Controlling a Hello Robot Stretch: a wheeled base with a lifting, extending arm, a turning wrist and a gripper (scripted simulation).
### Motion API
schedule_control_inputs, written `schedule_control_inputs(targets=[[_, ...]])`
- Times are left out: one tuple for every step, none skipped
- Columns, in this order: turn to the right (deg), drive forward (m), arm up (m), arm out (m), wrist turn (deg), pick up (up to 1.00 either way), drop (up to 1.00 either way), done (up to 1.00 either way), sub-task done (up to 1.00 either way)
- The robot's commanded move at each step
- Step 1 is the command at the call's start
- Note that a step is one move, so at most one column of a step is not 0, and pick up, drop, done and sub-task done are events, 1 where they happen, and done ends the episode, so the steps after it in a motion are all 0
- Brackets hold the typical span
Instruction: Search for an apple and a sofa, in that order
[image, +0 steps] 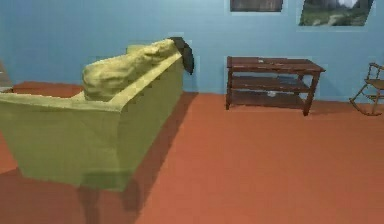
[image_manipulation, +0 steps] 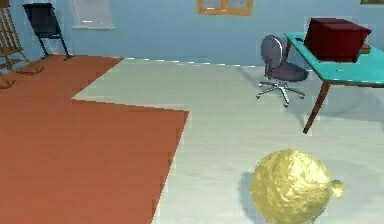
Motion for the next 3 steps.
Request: schedule_control_inputs(targets=[[0.0, 0.6, 0.0, 0.0, 0.0, 0.0, 0.0, 0.0, 0.0], [-21.0, 0.0, 0.0, 0.0, 0.0, 0.0, 0.0, 0.0, 0.0], [0.0, 0.0, 0.0, 0.0, 0.0, 0.0, 0.0, 1.0, 0.0]])
